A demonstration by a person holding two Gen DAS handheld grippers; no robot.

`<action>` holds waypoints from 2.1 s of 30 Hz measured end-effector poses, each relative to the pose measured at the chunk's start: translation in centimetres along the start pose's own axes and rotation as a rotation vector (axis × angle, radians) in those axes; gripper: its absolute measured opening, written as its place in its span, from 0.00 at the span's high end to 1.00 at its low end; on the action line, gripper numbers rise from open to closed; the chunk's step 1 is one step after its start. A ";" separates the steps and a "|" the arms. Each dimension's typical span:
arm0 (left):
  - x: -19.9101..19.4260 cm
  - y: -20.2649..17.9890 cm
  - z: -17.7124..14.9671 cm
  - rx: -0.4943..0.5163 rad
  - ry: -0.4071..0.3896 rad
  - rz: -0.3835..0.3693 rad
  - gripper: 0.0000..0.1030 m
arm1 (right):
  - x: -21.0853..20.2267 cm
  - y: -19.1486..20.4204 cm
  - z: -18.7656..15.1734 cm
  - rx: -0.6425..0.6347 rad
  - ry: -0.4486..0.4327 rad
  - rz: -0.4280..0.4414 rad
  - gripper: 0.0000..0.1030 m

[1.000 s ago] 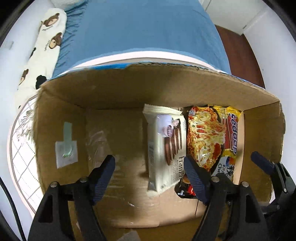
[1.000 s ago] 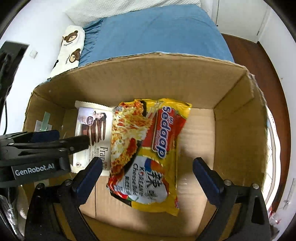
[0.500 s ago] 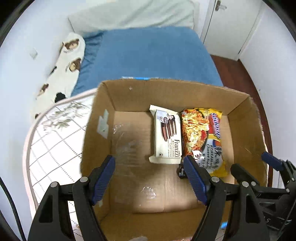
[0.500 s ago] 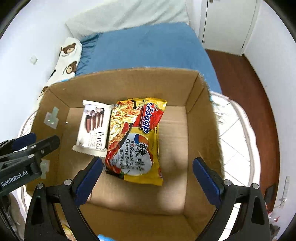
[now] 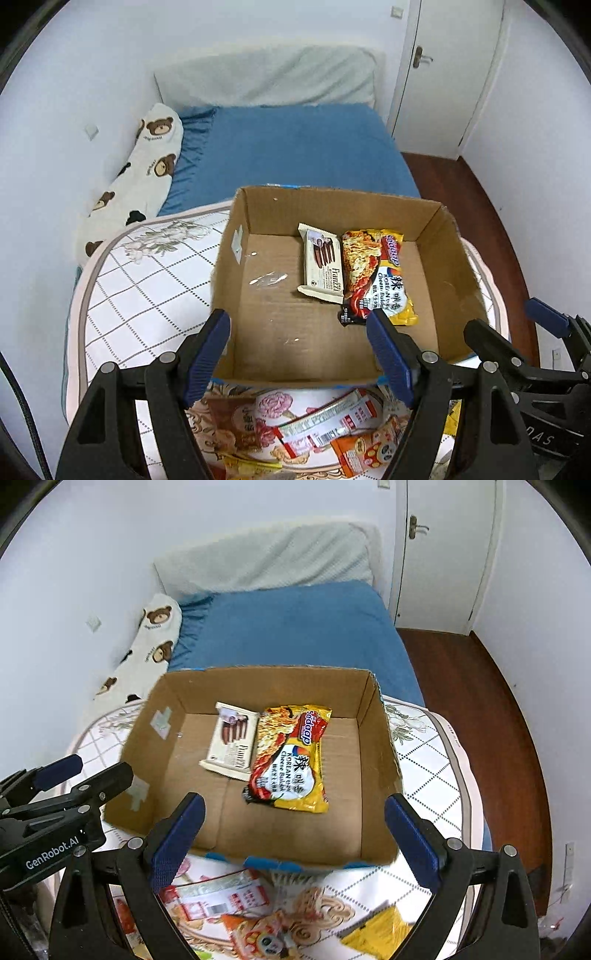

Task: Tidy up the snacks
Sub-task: 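Grasp the panda-print pack with the right tool while the left tool grasps the yellow egg-cake bag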

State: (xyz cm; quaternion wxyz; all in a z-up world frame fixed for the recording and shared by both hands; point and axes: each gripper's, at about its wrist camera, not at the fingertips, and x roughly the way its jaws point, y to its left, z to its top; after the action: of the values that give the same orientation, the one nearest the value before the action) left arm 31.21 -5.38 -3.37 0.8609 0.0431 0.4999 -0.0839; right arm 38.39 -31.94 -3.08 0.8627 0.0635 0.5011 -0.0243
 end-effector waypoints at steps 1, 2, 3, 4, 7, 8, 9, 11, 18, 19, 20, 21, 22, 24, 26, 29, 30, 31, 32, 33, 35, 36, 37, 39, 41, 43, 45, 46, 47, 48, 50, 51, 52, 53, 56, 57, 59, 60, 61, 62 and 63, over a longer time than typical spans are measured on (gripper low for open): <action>-0.5 0.1 -0.3 -0.002 -0.008 0.000 0.27 | -0.4 0.1 -0.3 0.002 -0.006 0.003 0.03; -1.2 0.3 -0.6 -0.006 -0.016 -0.003 0.27 | -1.3 0.2 -0.6 0.007 -0.014 0.009 0.03; -1.8 0.4 -1.0 -0.009 -0.025 -0.006 0.27 | -1.8 0.3 -0.9 0.010 -0.020 0.014 0.03; -2.3 0.6 -1.2 -0.012 -0.033 -0.009 0.27 | -2.5 0.4 -1.2 0.017 -0.026 0.022 0.03; -3.7 0.8 -2.1 -0.013 -0.048 -0.016 0.27 | -4.4 0.7 -2.1 0.034 -0.050 0.040 0.03; -4.1 1.0 -2.5 -0.013 -0.052 -0.016 0.27 | -5.0 0.8 -2.5 0.041 -0.058 0.045 0.03; -4.5 1.1 -2.9 -0.015 -0.053 -0.014 0.27 | -5.4 0.8 -2.8 0.051 -0.062 0.052 0.03; -5.1 1.5 -3.8 -0.020 -0.045 -0.013 0.27 | -6.0 0.8 -3.6 0.071 -0.050 0.071 0.03; -2.8 3.3 -9.8 0.023 0.074 0.069 0.27 | -3.8 0.8 -8.9 0.129 0.102 0.142 0.03; -1.9 3.9 -10.9 0.019 0.113 0.078 0.27 | -2.9 0.7 -10.0 0.148 0.139 0.157 0.03; -1.0 4.6 -12.1 0.010 0.158 0.086 0.27 | -2.1 0.5 -11.2 0.172 0.176 0.170 0.03; 0.2 5.4 -13.6 -0.005 0.209 0.093 0.27 | -1.1 0.4 -12.3 0.201 0.212 0.191 0.03; 1.1 6.0 -14.9 -0.021 0.253 0.096 0.27 | -0.1 0.1 -13.4 0.234 0.249 0.214 0.03; 3.0 7.1 -17.5 -0.050 0.338 0.104 0.27 | 2.3 -0.5 -16.0 0.317 0.335 0.251 0.03; 5.4 7.6 -20.0 -0.053 0.431 0.112 0.27 | 4.1 -0.9 -17.9 0.378 0.396 0.278 0.03; 7.9 7.7 -22.1 -0.061 0.518 0.110 0.27 | 7.0 -1.4 -20.0 0.474 0.485 0.308 0.03; 8.7 7.6 -22.4 -0.057 0.537 0.119 0.27 | 7.6 -1.4 -20.4 0.493 0.500 0.311 0.03; 9.4 7.5 -22.7 -0.052 0.554 0.118 0.27 | 8.6 -1.4 -20.7 0.528 0.522 0.311 0.03; 10.0 7.4 -22.8 -0.054 0.568 0.119 0.27 | 9.2 -1.4 -21.0 0.552 0.532 0.313 0.03; 10.5 7.4 -22.9 -0.058 0.579 0.121 0.27 | 9.8 -1.4 -21.2 0.575 0.544 0.306 0.03; 11.3 7.2 -22.7 -0.062 0.594 0.126 0.27 | 11.5 -1.4 -21.1 0.632 0.561 0.282 0.03; 11.5 7.1 -22.6 -0.061 0.596 0.129 0.27 | 12.2 -1.5 -21.1 0.659 0.570 0.265 0.03; 11.7 6.9 -22.4 -0.056 0.599 0.131 0.27 | 13.0 -1.6 -21.1 0.688 0.578 0.249 0.05; 12.0 6.5 -22.2 -0.048 0.606 0.136 0.27 | 14.3 -1.5 -21.0 0.697 0.597 0.224 0.21; 12.3 6.3 -21.8 -0.037 0.613 0.138 0.27 | 15.3 -1.0 -20.7 0.620 0.585 0.128 0.30; 12.5 6.0 -21.5 -0.033 0.618 0.131 0.27 | 15.6 0.3 -20.0 0.475 0.557 0.066 0.37; 12.8 5.7 -21.4 -0.030 0.625 0.123 0.27 | 15.2 2.5 -19.4 0.250 0.558 0.026 0.39; 12.9 5.5 -21.5 -0.029 0.628 0.118 0.27 | 15.1 4.2 -19.4 0.080 0.583 0.004 0.40; 13.2 5.1 -21.1 -0.026 0.632 0.112 0.27 | 14.9 5.4 -19.7 -0.031 0.600 -0.015 0.40; 13.5 4.8 -20.9 -0.023 0.638 0.106 0.27 | 14.8 6.2 -20.0 -0.100 0.611 -0.033 0.40; 14.1 4.7 -21.1 -0.010 0.654 0.104 0.27 | 14.6 8.0 -21.2 -0.278 0.645 -0.087 0.40; 14.5 4.5 -21.2 0.002 0.667 0.109 0.27 | 14.5 8.3 -21.6 -0.305 0.654 -0.091 0.39; 14.9 4.4 -21.4 0.010 0.679 0.109 0.27 | 14.4 8.4 -21.8 -0.305 0.656 -0.083 0.34; 15.4 4.2 -21.5 0.015 0.685 0.113 0.27 | 14.3 8.4 -21.9 -0.290 0.654 -0.073 0.29; 15.4 4.2 -21.8 -0.013 0.649 0.107 0.37 | 13.3 7.6 -21.9 -0.200 0.611 -0.013 0.16; 15.2 4.3 -21.8 -0.023 0.642 0.102 0.42 | 12.9 7.4 -21.9 -0.173 0.599 -0.002 0.16; 14.7 4.7 -21.7 -0.035 0.623 0.108 0.49 | 12.0 6.5 -22.0 -0.105 0.576 0.013 0.16; 14.4 4.9 -21.6 -0.052 0.613 0.109 0.52 | 11.6 6.1 -22.0 -0.071 0.561 0.012 0.16; 14.2 5.2 -21.4 -0.069 0.606 0.110 0.52 | 11.5 5.7 -22.1 -0.051 0.554 0.013 0.16; 14.1 5.4 -21.3 -0.084 0.600 0.113 0.52 | 11.3 5.3 -22.3 -0.022 0.543 0.008 0.16; 14.0 5.7 -21.2 -0.100 0.592 0.118 0.52 | 11.2 5.0 -22.3 0.000 0.531 0.009 0.16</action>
State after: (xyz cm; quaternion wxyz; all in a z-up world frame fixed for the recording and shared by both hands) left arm 21.03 2.15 -26.09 0.6823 0.0523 0.7292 0.0069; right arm 25.25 -23.71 -23.34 0.7011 0.0696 0.7096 -0.0030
